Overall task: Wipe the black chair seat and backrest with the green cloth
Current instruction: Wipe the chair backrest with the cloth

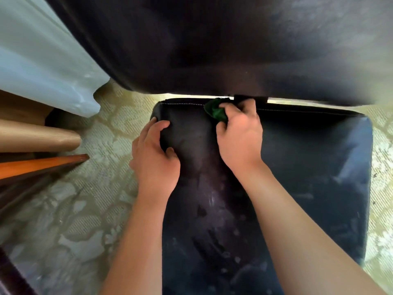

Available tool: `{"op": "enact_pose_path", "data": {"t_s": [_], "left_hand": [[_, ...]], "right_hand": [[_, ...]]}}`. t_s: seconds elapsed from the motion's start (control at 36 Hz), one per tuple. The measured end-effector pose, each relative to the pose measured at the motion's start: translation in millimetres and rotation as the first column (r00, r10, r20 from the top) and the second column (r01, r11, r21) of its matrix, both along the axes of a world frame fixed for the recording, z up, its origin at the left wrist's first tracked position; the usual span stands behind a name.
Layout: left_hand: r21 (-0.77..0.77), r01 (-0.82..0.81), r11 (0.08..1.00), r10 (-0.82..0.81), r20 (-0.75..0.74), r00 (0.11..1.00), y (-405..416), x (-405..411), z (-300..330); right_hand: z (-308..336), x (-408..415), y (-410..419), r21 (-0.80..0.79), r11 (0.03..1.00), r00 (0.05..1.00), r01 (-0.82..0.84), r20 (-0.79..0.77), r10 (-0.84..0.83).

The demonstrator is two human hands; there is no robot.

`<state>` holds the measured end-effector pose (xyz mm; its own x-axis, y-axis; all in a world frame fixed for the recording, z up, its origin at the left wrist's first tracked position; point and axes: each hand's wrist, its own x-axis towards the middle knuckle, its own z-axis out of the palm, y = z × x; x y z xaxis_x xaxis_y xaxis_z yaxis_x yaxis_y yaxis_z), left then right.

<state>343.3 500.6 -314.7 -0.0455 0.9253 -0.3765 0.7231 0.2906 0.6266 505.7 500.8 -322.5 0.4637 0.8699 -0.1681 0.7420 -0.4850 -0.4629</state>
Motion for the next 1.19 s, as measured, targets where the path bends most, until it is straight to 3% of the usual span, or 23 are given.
{"op": "enact_pose_path", "data": {"t_s": [0.22,0.36,0.44,0.5,0.61,0.78,0.86,1.0,1.08,1.19], "left_hand": [[-0.071,-0.08,0.994,0.085,0.069,0.994,0,-8,0],[-0.145,-0.218,0.965,0.251,0.269,0.93,-2,-3,9],[-0.153,-0.269,0.951,0.304,0.309,0.901,0,-5,13],[-0.164,-0.249,0.954,0.288,0.289,0.913,2,-7,17],[-0.18,-0.227,0.957,0.27,0.267,0.925,-1,-3,34],[-0.21,-0.277,0.938,0.338,0.364,0.868,-16,16,88],[-0.263,-0.266,0.927,0.359,0.427,0.83,-25,29,128],[-0.383,-0.272,0.883,0.46,0.585,0.668,-40,39,197],[-0.348,-0.182,0.919,0.374,0.633,0.678,-56,34,235],[-0.286,-0.21,0.935,0.349,0.63,0.694,-80,17,284]], "right_hand": [[3,-40,8,0.026,0.978,0.974,-0.209,-0.081,0.211],[11,-41,0,0.021,0.934,0.925,-0.356,-0.134,0.355],[17,-38,-5,0.005,0.898,0.882,-0.44,-0.187,0.433],[20,-32,-7,0.026,0.917,0.876,-0.399,-0.286,0.389],[42,-16,-12,0.052,0.989,0.796,-0.142,-0.588,0.145],[97,6,-25,0.007,0.998,0.67,-0.055,-0.741,0.042],[133,16,-32,0.039,0.995,0.687,-0.092,-0.72,0.092],[201,24,-50,0.076,0.961,0.684,-0.266,-0.688,0.244],[242,28,-61,0.061,0.921,0.651,-0.386,-0.689,0.319],[294,17,-77,0.043,0.92,0.569,-0.391,-0.774,0.277]]}}
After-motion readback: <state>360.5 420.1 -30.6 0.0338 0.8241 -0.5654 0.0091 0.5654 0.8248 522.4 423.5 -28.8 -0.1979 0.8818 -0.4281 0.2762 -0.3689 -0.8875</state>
